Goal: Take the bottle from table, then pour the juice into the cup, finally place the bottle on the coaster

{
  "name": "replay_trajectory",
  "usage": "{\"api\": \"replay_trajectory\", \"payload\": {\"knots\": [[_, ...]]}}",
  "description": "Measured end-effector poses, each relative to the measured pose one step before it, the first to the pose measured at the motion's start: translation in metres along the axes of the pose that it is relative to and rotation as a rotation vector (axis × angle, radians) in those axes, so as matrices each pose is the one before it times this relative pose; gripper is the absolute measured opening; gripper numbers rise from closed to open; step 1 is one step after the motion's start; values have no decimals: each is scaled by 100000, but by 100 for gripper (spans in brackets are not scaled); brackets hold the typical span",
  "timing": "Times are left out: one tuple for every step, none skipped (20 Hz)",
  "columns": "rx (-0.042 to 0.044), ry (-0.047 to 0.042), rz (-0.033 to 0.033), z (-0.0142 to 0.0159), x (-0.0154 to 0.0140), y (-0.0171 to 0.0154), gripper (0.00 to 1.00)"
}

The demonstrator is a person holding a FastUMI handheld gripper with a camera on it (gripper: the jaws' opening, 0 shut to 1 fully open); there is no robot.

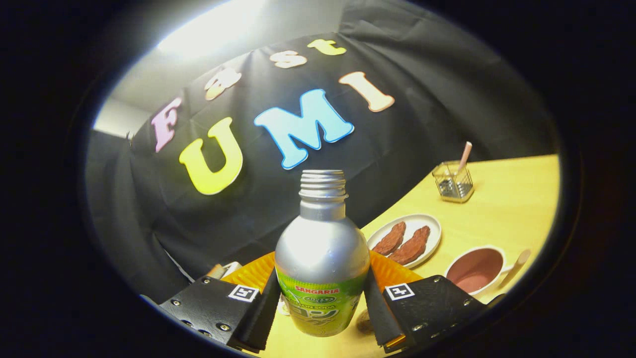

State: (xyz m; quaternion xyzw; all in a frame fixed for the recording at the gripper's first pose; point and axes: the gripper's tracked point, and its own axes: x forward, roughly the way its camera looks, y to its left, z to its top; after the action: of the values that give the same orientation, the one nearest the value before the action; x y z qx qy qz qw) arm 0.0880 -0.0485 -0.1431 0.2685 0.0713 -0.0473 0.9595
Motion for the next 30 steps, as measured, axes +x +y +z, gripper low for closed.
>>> {"api": "replay_trajectory", "payload": {"knots": [[-5658, -151, -1304, 78, 161, -89, 78], [-7059, -532, -1091, 209, -119, 252, 78], [-6531, -731, -974, 187, -45, 147, 78], [-6687, -871, -1045, 170, 70, 68, 78], [-5604, -610, -882, 182, 281, 86, 78], [-3782, 155, 172, -161, 176, 194, 78], [-2898, 762, 693, -398, 163, 348, 78], [-3279, 1288, 118, -732, 190, 303, 78], [-2472, 1636, -27, -656, 228, 185, 78], [-941, 1091, 821, -628, 162, 324, 78], [-301, 359, 583, -302, 91, 259, 78], [-556, -168, 96, -411, 157, -43, 78], [-1583, -1603, -36, -182, 66, -19, 78], [-2313, -1062, -1029, -114, 156, -267, 78], [-2191, -98, -908, -311, 261, -263, 78], [-1739, 717, 12, -612, 373, -192, 78], [-202, 402, 906, -708, 332, 339, 78], [118, -43, 2204, -553, 350, 444, 78], [-409, 413, 1410, -659, 203, 372, 78], [-1803, 1270, -416, -741, 126, -56, 78], [-1858, 1150, -8, -670, 3, 24, 78], [-911, 541, 439, -410, 91, 133, 78], [-562, 10, 552, -201, 121, 203, 78], [-615, 163, -61, -255, 158, 97, 78], [-577, 349, -318, -153, 111, -67, 78], [127, 532, -118, -374, 224, -41, 78], [945, 248, 432, -367, 127, 146, 78], [1581, -788, 1037, -190, 84, 213, 78], [1292, -1443, -230, 70, -121, -21, 78], [1619, -1346, 106, -33, -99, -243, 78]]}}
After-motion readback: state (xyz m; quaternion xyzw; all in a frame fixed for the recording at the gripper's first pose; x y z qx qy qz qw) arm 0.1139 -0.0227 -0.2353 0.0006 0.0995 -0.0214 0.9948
